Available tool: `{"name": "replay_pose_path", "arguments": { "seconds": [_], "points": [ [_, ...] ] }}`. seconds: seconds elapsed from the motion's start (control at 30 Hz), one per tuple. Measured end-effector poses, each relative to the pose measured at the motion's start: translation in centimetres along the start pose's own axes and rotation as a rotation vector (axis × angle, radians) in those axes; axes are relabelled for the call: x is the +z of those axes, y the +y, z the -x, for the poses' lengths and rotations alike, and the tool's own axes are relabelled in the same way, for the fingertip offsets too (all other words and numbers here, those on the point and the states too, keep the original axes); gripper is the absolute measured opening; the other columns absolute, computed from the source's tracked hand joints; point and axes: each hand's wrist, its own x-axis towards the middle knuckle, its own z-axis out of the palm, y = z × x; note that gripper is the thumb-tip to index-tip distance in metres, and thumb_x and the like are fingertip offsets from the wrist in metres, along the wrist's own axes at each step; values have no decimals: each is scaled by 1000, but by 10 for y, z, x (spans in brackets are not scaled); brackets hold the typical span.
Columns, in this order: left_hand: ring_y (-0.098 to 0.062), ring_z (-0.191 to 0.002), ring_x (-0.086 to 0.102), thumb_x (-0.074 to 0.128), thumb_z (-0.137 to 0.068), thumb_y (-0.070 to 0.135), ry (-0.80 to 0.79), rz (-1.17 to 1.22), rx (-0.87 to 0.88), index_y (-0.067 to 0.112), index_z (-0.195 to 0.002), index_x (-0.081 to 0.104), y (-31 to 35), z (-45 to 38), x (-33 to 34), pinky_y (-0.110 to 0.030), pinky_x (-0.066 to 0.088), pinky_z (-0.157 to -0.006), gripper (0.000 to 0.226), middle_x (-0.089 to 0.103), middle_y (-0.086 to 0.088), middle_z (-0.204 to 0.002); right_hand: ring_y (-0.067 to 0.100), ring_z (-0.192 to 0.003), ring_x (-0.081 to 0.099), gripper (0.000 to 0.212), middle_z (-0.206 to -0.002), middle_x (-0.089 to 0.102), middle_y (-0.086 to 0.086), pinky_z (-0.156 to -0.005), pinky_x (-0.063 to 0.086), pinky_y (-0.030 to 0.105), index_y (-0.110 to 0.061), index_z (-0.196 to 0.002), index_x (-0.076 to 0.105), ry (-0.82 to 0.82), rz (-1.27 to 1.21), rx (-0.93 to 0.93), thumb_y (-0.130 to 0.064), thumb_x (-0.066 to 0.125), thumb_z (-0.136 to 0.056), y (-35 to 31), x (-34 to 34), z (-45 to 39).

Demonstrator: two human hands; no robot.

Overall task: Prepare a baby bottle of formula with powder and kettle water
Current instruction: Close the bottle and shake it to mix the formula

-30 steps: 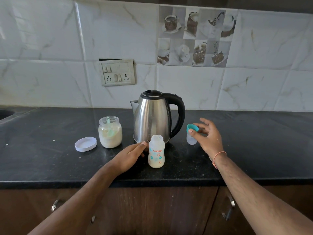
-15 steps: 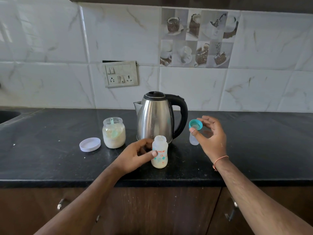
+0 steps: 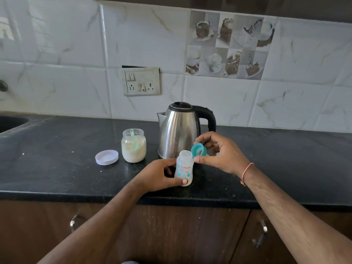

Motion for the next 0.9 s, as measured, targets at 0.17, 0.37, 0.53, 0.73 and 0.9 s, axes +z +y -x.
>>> {"name": "replay_pose_path", "arguments": {
  "seconds": [0.17,0.37,0.53,0.73,0.9],
  "points": [
    [-2,-101,69,84,-81,68,-15,-15,-6,42,-153,56,-5,-3,1,-27,59,-89,81,73,20,-125,-8,-110,63,48,-112,72,-25,-80,54,10,-39,-116,69,-52,0,13,-32,98,-78,-11,-2,-10],
    [1,-96,68,88,-80,64,5,-26,12,45,-143,64,-5,-3,2,-22,54,-84,69,74,23,-110,-3,-104,70,43,-116,75,-17,-83,57,15,-37,-113,75,-177,51,35,-27,98,-78,-26,4,-24],
    [3,-98,68,88,-81,63,1,-26,13,44,-142,65,-6,-5,2,-21,52,-84,68,73,24,-111,5,-101,72,46,-116,73,-21,-82,60,18,-48,-113,74,-321,125,47,-25,96,-81,-39,5,-31],
    [1,-101,67,88,-82,61,-13,-26,8,43,-145,62,-6,-6,1,-23,53,-87,71,73,22,-118,-6,-105,69,53,-124,69,-23,-81,58,15,-35,-133,70,-398,148,87,-18,90,-88,-45,3,-34],
    [-1,-103,67,86,-84,60,-24,-31,4,42,-149,59,-5,-5,1,-26,56,-92,73,71,23,-122,10,-116,72,50,-125,77,-12,-95,63,32,-29,-132,65,-311,-75,135,-4,81,-92,-30,7,-26]
  ]
}}
